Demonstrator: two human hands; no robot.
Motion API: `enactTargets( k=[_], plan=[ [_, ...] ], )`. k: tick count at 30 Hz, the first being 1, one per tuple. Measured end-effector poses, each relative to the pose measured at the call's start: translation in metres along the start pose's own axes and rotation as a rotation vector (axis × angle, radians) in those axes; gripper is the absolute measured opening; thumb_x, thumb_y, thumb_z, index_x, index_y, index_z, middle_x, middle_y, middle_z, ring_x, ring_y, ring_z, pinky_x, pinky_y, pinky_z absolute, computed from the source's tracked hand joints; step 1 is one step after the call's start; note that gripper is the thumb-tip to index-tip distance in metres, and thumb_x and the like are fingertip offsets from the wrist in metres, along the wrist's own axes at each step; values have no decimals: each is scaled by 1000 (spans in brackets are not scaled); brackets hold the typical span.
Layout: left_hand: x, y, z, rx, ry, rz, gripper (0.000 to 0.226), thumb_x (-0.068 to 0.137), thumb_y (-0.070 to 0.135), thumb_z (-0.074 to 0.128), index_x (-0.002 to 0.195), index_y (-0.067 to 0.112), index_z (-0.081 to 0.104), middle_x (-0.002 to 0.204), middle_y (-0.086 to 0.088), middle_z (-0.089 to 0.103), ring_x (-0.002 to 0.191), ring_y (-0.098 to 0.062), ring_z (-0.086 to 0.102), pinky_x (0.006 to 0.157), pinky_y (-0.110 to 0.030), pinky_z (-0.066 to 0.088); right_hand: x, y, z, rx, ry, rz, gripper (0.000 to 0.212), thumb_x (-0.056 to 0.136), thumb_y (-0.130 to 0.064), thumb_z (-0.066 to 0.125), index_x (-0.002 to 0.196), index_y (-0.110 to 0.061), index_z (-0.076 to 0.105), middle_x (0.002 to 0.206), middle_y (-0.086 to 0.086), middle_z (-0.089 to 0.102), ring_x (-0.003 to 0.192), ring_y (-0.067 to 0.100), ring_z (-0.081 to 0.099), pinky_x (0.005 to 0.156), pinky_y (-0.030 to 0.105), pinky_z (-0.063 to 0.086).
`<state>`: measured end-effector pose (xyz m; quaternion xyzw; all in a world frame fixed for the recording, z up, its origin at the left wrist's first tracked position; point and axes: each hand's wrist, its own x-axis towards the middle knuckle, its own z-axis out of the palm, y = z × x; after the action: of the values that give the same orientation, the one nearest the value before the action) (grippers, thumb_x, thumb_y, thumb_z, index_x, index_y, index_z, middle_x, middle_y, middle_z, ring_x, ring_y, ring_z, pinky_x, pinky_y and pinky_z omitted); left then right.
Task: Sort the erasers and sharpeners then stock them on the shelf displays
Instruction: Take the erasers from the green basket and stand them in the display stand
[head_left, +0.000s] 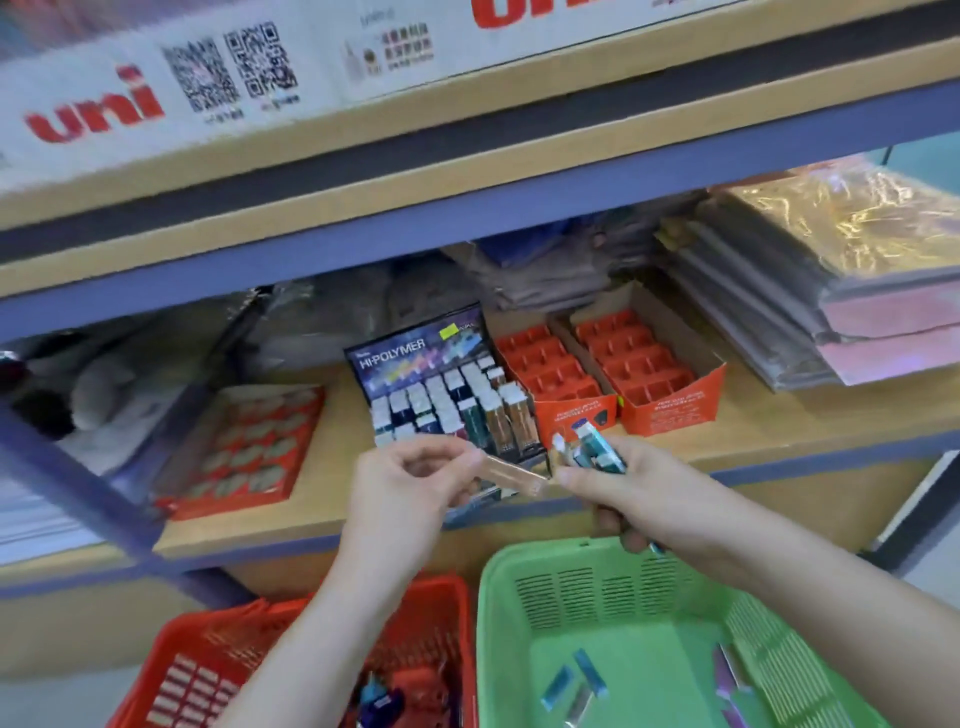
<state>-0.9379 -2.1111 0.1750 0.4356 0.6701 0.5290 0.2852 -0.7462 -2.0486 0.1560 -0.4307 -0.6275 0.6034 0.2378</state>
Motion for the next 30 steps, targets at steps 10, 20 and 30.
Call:
enactTargets(
  k=[10, 20, 30],
  plan=[
    [65, 24, 14, 563, 60, 346, 4, 82, 22, 74, 83, 19, 77, 65, 27, 60, 64, -11, 60, 63, -16, 45, 14, -19, -34, 292, 57, 39, 5, 94, -13, 61, 96, -10, 58, 76, 6, 62, 52, 10, 46, 38, 17, 28],
    [84, 16, 20, 787, -48, 565, 14, 88, 26, 66, 92, 16, 75, 73, 11, 58, 61, -5, 49, 72, -25, 36, 20, -21, -29, 465, 47, 121, 14, 90, -9, 63, 103, -3, 63, 75, 7, 63, 51, 11, 47, 34, 16, 28],
    [90, -10, 33, 1116, -127, 742, 17, 70, 23, 84, 70, 12, 70, 68, 0, 63, 65, -22, 62, 55, -24, 43, 19, -17, -17, 482, 121, 50, 21, 81, -3, 72, 96, -13, 61, 64, 2, 56, 49, 11, 46, 36, 16, 27]
  ],
)
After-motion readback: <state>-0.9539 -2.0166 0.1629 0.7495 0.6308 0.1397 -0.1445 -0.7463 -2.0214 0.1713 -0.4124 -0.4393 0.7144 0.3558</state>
